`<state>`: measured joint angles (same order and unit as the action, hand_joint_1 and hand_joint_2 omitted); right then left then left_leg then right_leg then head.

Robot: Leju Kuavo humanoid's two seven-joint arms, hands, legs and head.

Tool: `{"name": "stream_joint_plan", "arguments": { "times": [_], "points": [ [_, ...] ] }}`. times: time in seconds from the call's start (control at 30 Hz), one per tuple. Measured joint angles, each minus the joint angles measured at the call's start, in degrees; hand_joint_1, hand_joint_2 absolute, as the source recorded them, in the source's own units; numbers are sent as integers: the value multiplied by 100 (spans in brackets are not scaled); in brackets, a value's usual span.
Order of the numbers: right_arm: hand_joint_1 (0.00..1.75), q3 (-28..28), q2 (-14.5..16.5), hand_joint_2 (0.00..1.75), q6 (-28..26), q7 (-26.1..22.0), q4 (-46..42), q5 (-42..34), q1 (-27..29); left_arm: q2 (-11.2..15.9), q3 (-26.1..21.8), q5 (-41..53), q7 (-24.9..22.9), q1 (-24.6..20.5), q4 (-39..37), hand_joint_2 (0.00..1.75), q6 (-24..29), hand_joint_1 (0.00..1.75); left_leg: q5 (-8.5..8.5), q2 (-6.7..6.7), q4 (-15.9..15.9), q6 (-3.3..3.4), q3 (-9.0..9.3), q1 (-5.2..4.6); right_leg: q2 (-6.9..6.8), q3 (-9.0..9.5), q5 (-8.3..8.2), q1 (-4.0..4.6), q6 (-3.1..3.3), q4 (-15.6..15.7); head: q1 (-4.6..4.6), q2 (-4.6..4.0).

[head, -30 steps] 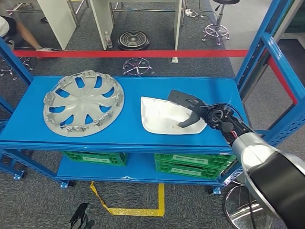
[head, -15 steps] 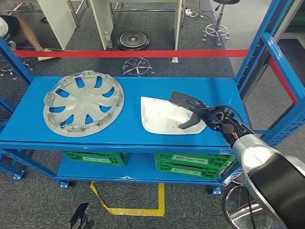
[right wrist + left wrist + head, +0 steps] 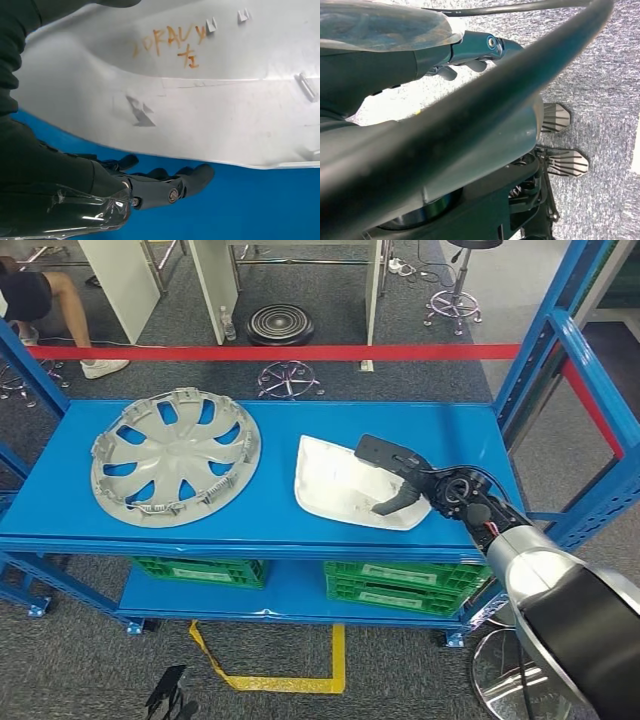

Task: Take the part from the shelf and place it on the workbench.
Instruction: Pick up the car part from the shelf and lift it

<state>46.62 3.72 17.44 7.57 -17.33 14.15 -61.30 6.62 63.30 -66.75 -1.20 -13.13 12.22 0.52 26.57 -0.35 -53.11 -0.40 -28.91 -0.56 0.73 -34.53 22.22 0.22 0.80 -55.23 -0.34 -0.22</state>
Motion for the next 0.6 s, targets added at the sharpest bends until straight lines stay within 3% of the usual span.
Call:
{"name": "stream_joint_plan", "arguments": {
  "times": [0.07, 0.1, 0.2, 0.23, 0.6],
  "points": [
    [0, 0, -1, 175, 1, -1, 0, -4, 2, 0, 0, 0, 0, 0, 0, 0, 0, 0, 0, 0, 0, 0, 0, 0, 0, 0, 0, 0, 0, 0, 1, 0],
    [12, -1, -2, 175, 1, -2, 0, -7, 3, 0, 0, 1, 0, 0, 0, 0, 0, 0, 0, 0, 0, 0, 0, 0, 0, 0, 0, 0, 0, 0, 1, 0],
    [139, -2, -2, 175, 25, -3, 0, -14, 5, 0, 0, 6, 0, -1, 0, 0, 0, 0, 0, 0, 0, 0, 0, 0, 0, 0, 0, 0, 0, 0, -1, 0],
    [171, -2, -2, 175, 38, -3, 0, -20, 7, 0, 0, 9, 0, -1, 0, 0, 0, 0, 0, 0, 0, 0, 0, 0, 0, 0, 0, 0, 0, 0, -1, 0],
    [175, -2, -2, 175, 56, -36, 0, -100, 36, 2, 0, 13, 2, -3, 0, 0, 1, 0, 0, 0, 0, 0, -1, 0, 0, 0, 0, 0, 0, 0, -2, 0]
  ]
}}
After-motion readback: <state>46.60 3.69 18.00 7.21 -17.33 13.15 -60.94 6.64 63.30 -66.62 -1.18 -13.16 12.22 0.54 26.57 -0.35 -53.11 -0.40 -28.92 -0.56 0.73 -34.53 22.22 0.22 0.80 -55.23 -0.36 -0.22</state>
